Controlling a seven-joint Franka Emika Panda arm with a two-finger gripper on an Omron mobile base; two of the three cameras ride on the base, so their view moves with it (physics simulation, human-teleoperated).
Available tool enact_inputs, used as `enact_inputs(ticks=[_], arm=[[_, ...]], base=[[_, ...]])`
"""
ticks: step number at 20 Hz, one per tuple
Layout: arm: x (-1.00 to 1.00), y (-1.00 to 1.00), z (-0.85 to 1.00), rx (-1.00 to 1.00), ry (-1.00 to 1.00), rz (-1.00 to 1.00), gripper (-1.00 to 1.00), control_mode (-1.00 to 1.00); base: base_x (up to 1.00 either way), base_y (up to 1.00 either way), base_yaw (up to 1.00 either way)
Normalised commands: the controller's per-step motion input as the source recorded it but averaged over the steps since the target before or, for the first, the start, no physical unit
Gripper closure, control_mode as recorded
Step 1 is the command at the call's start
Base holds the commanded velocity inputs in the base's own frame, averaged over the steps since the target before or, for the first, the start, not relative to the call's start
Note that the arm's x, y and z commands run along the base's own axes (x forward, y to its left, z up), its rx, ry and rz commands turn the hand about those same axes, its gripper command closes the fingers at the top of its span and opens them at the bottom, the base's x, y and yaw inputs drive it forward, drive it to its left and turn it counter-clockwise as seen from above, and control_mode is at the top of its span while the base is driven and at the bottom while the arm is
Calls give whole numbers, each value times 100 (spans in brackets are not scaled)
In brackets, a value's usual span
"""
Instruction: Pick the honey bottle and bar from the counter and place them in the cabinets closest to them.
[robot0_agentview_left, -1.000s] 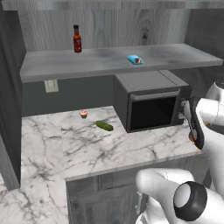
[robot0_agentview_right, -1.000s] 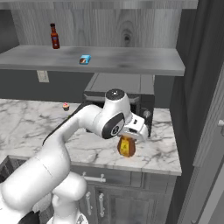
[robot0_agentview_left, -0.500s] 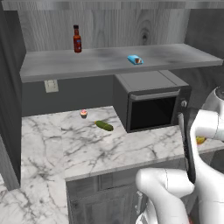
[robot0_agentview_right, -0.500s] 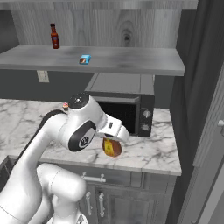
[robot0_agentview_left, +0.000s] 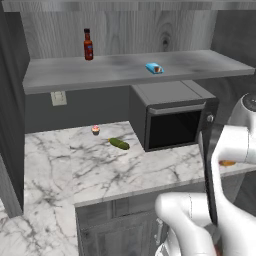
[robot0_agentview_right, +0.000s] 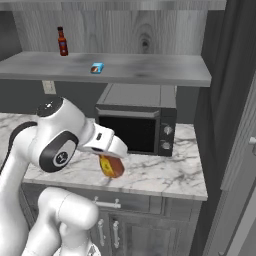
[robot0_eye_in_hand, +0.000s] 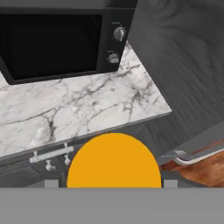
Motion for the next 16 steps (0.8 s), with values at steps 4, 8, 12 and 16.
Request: enact_inputs(ticks=[4,8,12,16], arm=[[-49,22,59,1,10,1,100,-100],[-60,21,47,2,6,3,100,-100],[-70,25,27,0,0,7,100,-100],[-57,31,12,2,0,9,100,-100]], base=[[0,0,0],[0,0,0],[0,0,0],[0,0,0]])
